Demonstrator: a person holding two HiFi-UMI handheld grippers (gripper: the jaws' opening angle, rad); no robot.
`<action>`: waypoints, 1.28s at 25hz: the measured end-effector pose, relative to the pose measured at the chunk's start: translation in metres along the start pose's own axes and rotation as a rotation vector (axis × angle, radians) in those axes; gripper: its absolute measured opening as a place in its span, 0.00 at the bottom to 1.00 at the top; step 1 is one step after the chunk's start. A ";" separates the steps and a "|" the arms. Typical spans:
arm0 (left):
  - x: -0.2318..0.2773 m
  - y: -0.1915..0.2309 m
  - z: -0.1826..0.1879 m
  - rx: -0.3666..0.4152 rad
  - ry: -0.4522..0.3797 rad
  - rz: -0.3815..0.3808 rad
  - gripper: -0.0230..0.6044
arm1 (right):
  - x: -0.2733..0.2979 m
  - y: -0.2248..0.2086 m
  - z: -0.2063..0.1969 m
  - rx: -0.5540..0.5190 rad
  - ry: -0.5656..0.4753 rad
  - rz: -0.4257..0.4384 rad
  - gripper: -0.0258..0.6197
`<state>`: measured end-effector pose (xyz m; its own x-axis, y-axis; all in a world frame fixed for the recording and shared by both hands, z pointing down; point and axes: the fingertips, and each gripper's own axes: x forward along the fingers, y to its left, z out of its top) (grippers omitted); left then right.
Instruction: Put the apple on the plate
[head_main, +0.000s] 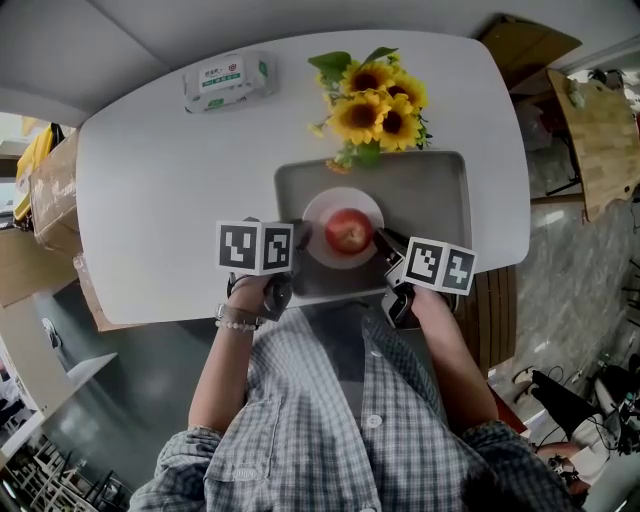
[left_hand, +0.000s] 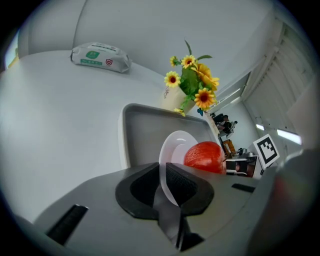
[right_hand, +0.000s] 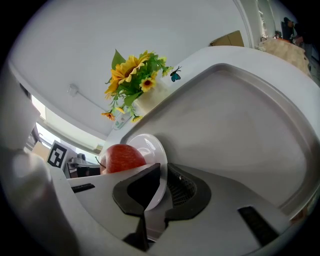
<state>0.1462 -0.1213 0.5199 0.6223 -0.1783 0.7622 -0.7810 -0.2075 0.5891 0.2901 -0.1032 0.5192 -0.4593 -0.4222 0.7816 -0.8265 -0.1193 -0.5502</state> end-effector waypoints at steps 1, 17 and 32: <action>0.001 0.000 0.001 0.005 0.001 0.004 0.10 | 0.000 0.000 0.001 -0.004 -0.001 0.001 0.12; 0.015 -0.014 0.003 0.066 0.021 -0.002 0.15 | -0.006 -0.010 0.011 -0.061 -0.041 0.006 0.12; -0.014 -0.014 0.015 0.070 -0.068 -0.011 0.23 | -0.013 -0.016 0.018 -0.049 -0.113 -0.026 0.12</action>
<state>0.1492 -0.1303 0.4975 0.6348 -0.2403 0.7343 -0.7699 -0.2765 0.5751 0.3152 -0.1119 0.5124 -0.4004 -0.5181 0.7558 -0.8539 -0.0884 -0.5130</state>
